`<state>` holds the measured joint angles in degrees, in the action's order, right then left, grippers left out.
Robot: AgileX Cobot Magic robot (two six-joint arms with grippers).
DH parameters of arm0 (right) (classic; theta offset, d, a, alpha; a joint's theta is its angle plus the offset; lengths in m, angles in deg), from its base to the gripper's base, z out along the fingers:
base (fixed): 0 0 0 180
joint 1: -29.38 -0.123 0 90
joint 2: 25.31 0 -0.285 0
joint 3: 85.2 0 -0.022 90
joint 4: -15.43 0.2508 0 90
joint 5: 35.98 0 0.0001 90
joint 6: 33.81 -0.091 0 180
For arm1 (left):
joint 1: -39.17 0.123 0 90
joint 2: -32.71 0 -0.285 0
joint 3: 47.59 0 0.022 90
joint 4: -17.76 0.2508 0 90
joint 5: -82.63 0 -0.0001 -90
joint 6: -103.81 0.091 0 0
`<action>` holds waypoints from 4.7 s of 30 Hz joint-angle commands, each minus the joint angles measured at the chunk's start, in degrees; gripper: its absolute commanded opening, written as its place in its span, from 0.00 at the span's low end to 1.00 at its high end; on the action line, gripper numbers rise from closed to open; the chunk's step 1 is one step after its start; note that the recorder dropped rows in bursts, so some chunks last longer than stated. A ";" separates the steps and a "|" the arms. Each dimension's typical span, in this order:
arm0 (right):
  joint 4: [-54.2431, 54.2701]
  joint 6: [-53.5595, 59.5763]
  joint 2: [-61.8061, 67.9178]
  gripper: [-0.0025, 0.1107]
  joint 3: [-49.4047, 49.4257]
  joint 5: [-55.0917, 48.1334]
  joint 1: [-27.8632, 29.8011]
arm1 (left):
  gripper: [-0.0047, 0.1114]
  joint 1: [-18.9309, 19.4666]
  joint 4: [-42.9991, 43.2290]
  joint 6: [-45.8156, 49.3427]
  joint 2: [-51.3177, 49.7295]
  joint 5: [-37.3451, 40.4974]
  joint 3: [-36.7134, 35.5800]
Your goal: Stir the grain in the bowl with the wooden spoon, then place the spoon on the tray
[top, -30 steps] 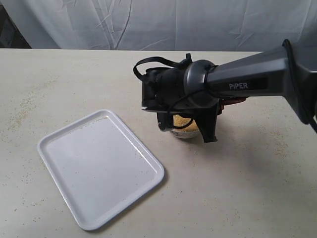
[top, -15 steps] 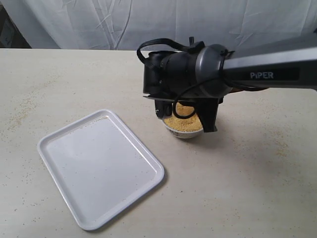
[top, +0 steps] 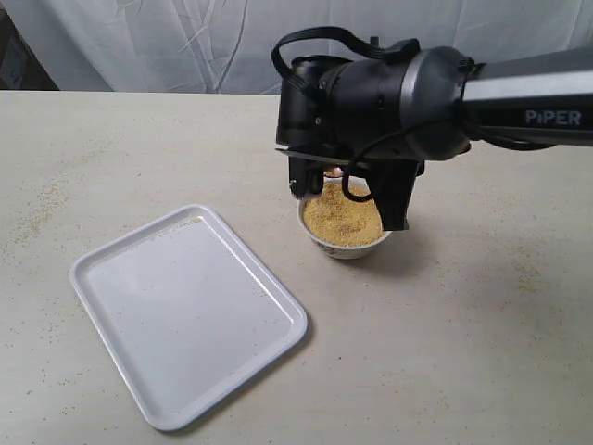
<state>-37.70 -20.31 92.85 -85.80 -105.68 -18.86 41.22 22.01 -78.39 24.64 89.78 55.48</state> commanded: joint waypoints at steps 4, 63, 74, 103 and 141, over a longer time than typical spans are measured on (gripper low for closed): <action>3.30 -0.70 -2.11 0.02 -0.16 -0.26 0.24 | 0.04 -0.35 -0.13 -0.24 0.28 0.08 -0.28; -4.72 -8.14 -3.48 0.02 7.83 -0.26 0.24 | 0.04 -0.57 -0.13 -0.26 0.28 0.08 -0.28; 0.59 -12.71 -2.80 0.02 7.83 1.37 0.49 | 0.04 -0.57 -0.13 -0.25 0.28 0.08 -0.28; 59.57 6.93 12.66 0.02 -5.99 29.39 -4.89 | 0.04 -0.57 -0.13 -0.23 0.28 0.08 -0.28; 44.41 -14.97 -53.93 0.09 20.69 34.55 -11.21 | 0.04 -0.57 -0.13 -0.15 0.28 0.08 -0.28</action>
<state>7.01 -31.16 48.72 -74.94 -77.06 -29.95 40.91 22.01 -78.39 24.64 89.78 55.48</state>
